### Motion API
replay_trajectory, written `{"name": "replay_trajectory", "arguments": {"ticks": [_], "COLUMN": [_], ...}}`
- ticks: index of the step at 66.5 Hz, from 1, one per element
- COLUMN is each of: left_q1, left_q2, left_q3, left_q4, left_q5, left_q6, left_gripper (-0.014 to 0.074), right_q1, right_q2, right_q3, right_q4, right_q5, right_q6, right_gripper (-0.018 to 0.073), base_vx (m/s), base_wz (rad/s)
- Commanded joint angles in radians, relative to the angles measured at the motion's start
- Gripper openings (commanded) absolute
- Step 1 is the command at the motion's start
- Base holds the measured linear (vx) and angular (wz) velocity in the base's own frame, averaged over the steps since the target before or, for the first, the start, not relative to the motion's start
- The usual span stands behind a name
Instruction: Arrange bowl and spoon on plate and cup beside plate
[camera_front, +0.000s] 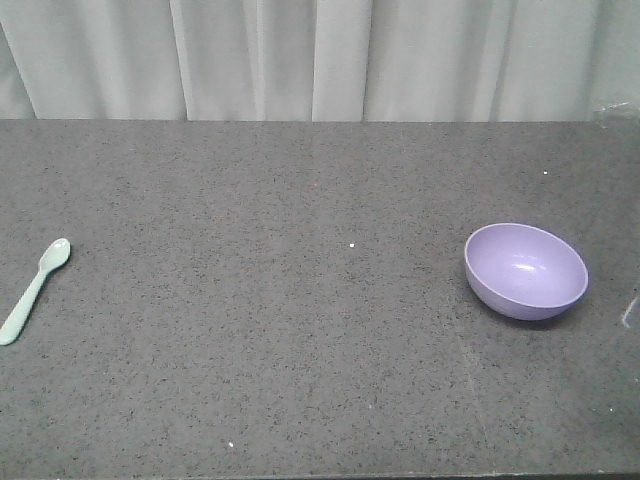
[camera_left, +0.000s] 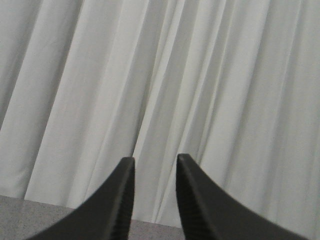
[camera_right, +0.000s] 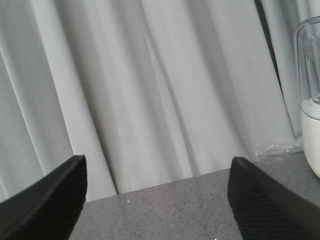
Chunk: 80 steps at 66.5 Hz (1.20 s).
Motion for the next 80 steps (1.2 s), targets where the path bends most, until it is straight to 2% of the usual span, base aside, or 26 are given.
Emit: {"name": "replay_trajectory", "arguments": {"ticks": [1, 8, 14, 30, 37, 44, 57, 80], "left_q1": [-0.001, -0.001, -0.002, -0.002, -0.002, -0.002, -0.002, 0.001], "left_q2": [0.023, 0.03, 0.092, 0.493, 0.675, 0.821, 1.055, 1.297], "left_q3": [-0.034, -0.05, -0.125, -0.496, -0.66, -0.773, -0.904, -0.999], "left_q4": [-0.015, -0.067, -0.061, -0.064, -0.063, -0.05, -0.009, -0.007], "left_q5": [-0.023, 0.07, 0.211, 0.622, 0.741, 0.826, 0.917, 1.016], "left_q6": [-0.013, -0.006, 0.016, 0.31, 0.376, 0.408, 0.411, 0.442], "left_gripper": [0.0344, 0.047, 0.0524, 0.051, 0.0499, 0.0489, 0.047, 0.0464], "right_q1": [-0.002, -0.002, -0.002, -0.002, -0.002, -0.002, -0.002, -0.002], "right_q2": [0.005, 0.005, 0.015, 0.082, 0.101, 0.104, 0.104, 0.104], "right_q3": [-0.034, -0.034, -0.034, -0.036, -0.036, -0.036, -0.036, -0.036], "right_q4": [-0.001, -0.005, -0.016, -0.024, -0.024, -0.024, -0.027, -0.028], "right_q5": [-0.069, -0.069, -0.068, -0.02, 0.038, 0.078, 0.137, 0.216], "right_q6": [-0.003, -0.003, -0.003, -0.004, -0.006, -0.007, -0.01, -0.01], "right_gripper": [0.0571, 0.0571, 0.0571, 0.0571, 0.0571, 0.0571, 0.0571, 0.057], "base_vx": [0.0, 0.0, 0.0, 0.0, 0.0, 0.0, 0.0, 0.0], "base_wz": [0.0, 0.0, 0.0, 0.0, 0.0, 0.0, 0.0, 0.0]}}
